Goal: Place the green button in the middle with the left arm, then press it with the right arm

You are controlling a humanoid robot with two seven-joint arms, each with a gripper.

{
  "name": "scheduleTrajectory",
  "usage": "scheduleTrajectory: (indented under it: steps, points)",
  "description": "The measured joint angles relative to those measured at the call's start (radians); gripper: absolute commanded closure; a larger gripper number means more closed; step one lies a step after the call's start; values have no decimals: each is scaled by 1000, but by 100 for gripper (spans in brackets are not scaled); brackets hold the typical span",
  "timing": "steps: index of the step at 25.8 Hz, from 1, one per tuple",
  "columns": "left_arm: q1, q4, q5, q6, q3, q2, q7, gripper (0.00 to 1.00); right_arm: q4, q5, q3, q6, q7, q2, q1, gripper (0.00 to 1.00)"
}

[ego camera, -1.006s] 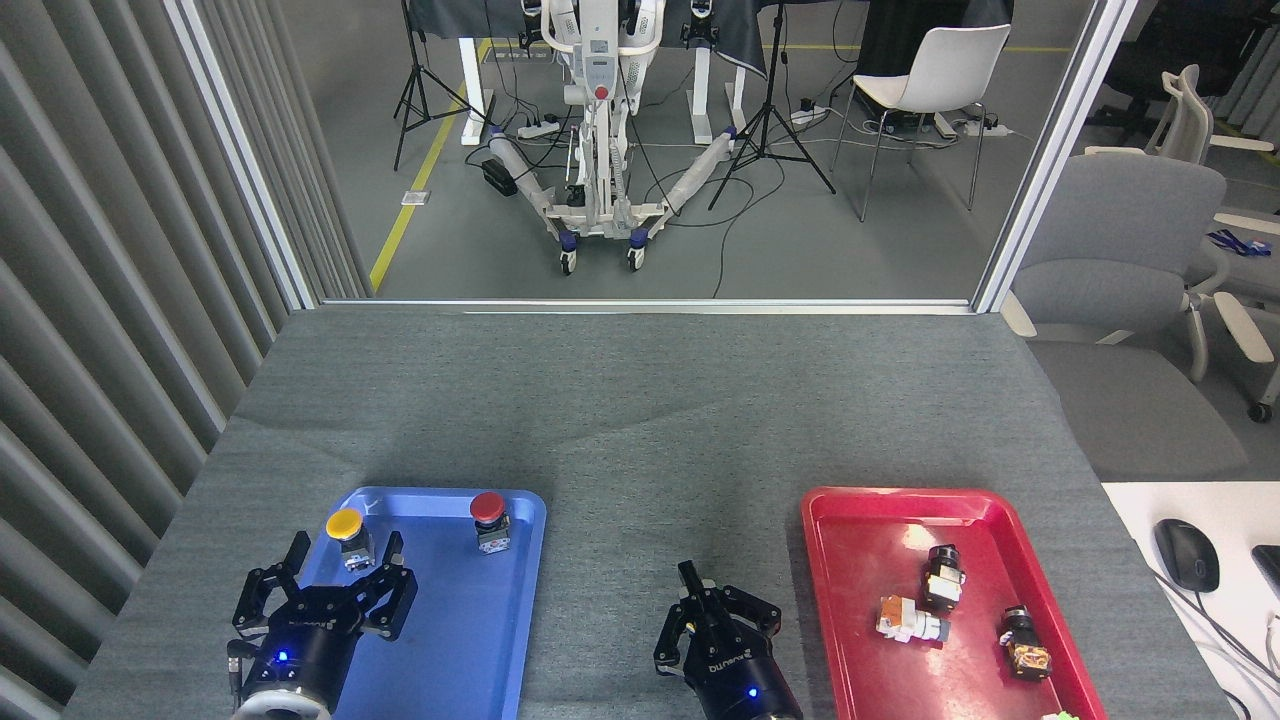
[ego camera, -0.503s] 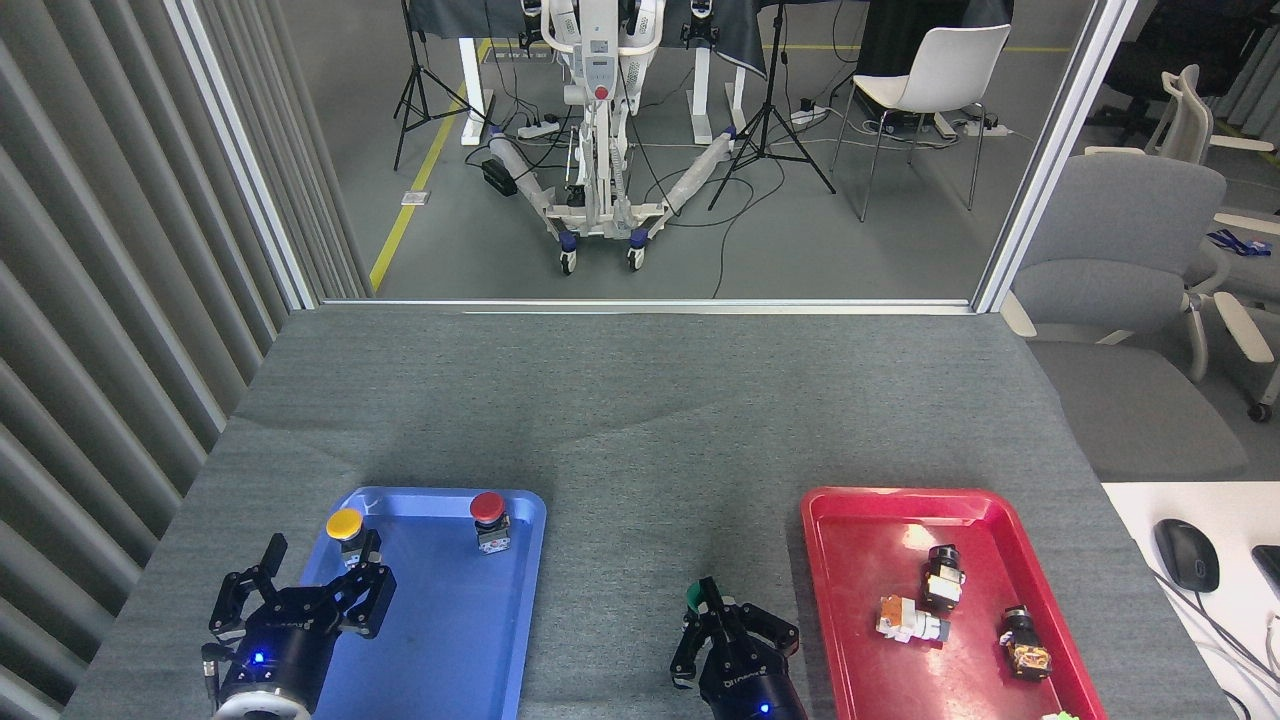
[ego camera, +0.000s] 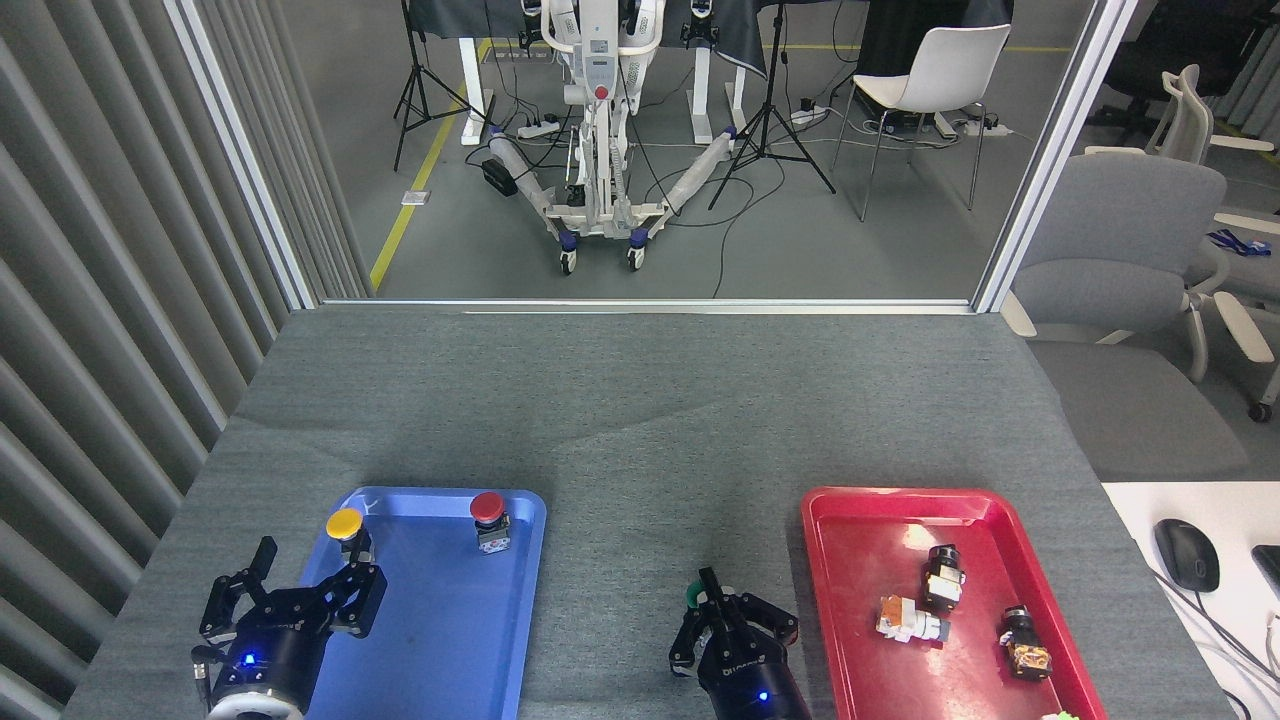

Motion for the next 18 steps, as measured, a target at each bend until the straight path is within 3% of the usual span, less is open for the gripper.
scheduleTrajectory:
  steps: [6,7,8,10,11,15,18]
  points:
    - [27,-19,4,0,14,-1,0,1,-103,-1,-8,1,-18,-2,-8,99]
    - [30,-18,4,0,17,-1,0,1,-117,-1,-12,1,-18,-6,-6,94]
    - [33,-16,4,0,19,-1,0,1,-129,-2,-20,1,-19,-11,-4,78]
    - [36,-14,5,-1,21,0,0,1,-145,-5,-50,1,-21,-22,0,16]
    - [38,-14,5,-1,22,0,0,1,-152,-6,-69,1,-21,-27,3,2]
    - [69,-42,4,-9,25,0,19,1,-173,-15,-157,-14,-19,-62,25,0]
    - [85,-63,5,-15,25,-2,41,1,-212,-58,-204,-42,-19,-115,73,0]
